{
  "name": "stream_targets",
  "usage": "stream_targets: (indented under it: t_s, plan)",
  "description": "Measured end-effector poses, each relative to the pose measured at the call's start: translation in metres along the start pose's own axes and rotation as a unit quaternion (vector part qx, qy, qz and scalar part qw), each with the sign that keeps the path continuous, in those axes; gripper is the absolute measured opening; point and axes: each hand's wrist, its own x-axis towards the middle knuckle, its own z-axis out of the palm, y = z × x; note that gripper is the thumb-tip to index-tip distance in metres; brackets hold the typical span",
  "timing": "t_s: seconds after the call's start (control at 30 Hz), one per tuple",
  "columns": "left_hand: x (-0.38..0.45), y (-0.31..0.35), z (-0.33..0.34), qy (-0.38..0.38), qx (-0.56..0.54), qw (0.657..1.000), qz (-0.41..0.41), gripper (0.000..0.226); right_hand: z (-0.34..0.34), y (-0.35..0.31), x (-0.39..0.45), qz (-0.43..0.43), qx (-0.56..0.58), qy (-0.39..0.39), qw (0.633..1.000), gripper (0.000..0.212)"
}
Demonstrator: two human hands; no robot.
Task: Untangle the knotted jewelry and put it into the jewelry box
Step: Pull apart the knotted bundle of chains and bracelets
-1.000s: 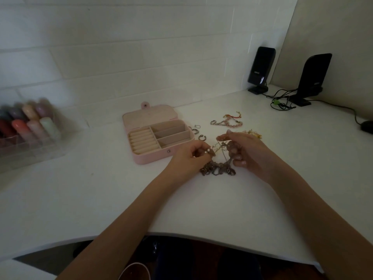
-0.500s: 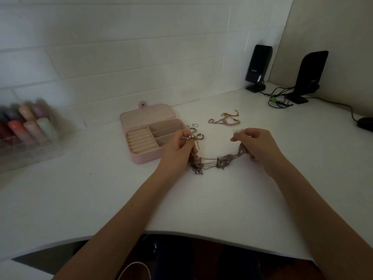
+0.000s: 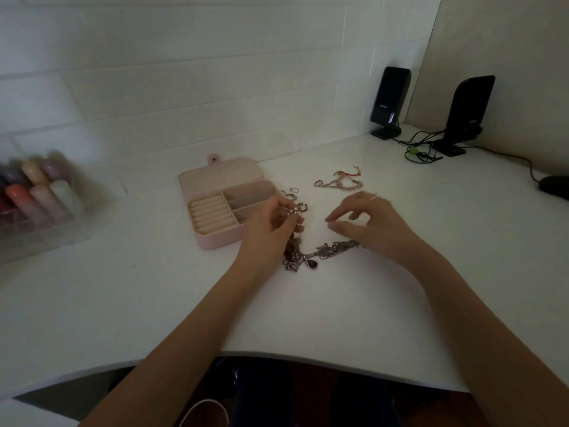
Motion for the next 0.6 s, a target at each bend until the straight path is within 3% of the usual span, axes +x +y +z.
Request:
stream_targets:
  t_s: [0.1,0.17,0.3,0.47,0.6]
  plan:
    - [0.0011,-0.0033,-0.0013,0.024,0.032,0.999,0.027,0.023,0.0066,-0.0007,-0.0028,-0.005,-0.030,-0.113,0.993,0.012]
    - [0.0010,-0.0049,-0.0015,0.029,0.079,0.995,0.060,0.026,0.0091,-0.0002,-0.0026,-0.005,-0.050,-0.126,0.991,0.011]
    - [-0.0007,-0.0067,-0.0031,0.019,0.239,0.962,0.127,0.023,0.0102,-0.0016,-0.0009,-0.014,-0.071,-0.098,0.993,0.009]
    - [-0.0022,-0.0060,-0.0049,0.028,0.296,0.943,0.151,0.029,0.0079,0.0006,-0.0030,0.018,-0.018,-0.040,0.999,0.014]
    - [-0.0012,-0.0090,-0.0044,0.039,0.331,0.913,0.235,0.027,0.0067,0.0004,-0.0007,0.019,0.018,0.006,1.000,0.014]
